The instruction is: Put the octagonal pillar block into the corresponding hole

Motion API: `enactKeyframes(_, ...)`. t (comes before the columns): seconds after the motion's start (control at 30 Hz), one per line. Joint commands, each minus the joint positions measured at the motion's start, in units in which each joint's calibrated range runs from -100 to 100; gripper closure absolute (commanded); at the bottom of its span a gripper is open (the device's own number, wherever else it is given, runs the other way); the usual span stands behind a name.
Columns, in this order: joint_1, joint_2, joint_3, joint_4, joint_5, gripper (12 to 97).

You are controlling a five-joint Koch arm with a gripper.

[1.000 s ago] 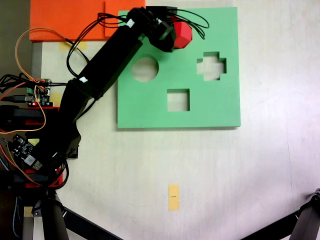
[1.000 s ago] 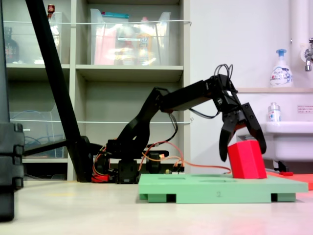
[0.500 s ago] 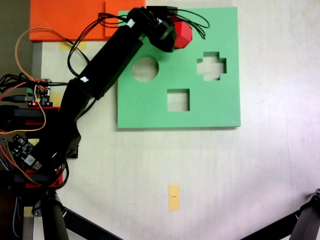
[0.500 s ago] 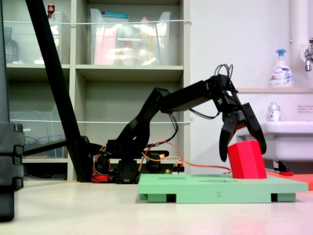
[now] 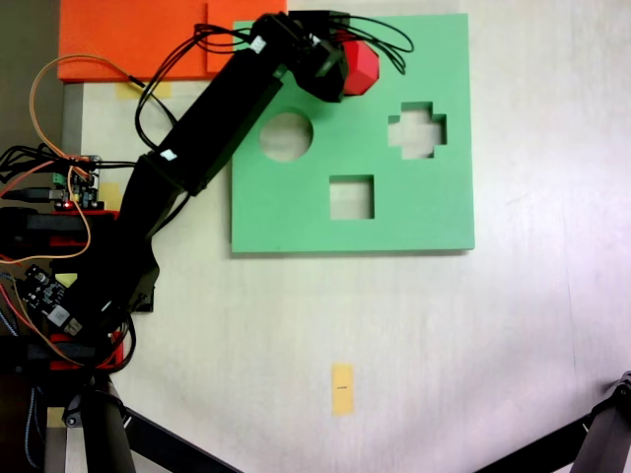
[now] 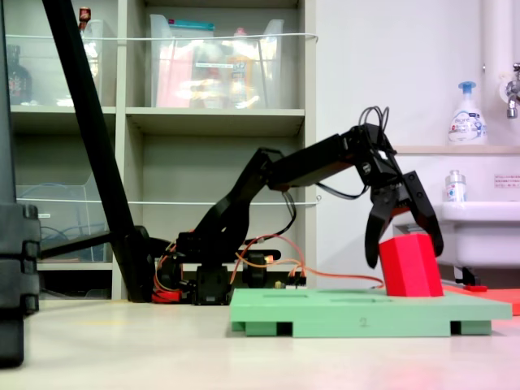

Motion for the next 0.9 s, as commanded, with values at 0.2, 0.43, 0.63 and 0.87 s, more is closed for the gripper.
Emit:
enactKeyframes(0.2, -0.2, 3.1, 2.1, 11.7, -4.8, 62.6)
enactKeyframes(0.43, -0.2, 3.5, 2.1, 10.6, -4.9, 61.2)
enactKeyframes(0.63, 0.2, 1.0, 2.1, 7.9, -4.7, 45.2)
enactKeyframes(0.87, 0.9, -9.6, 2.1, 0.6, -4.6, 23.0)
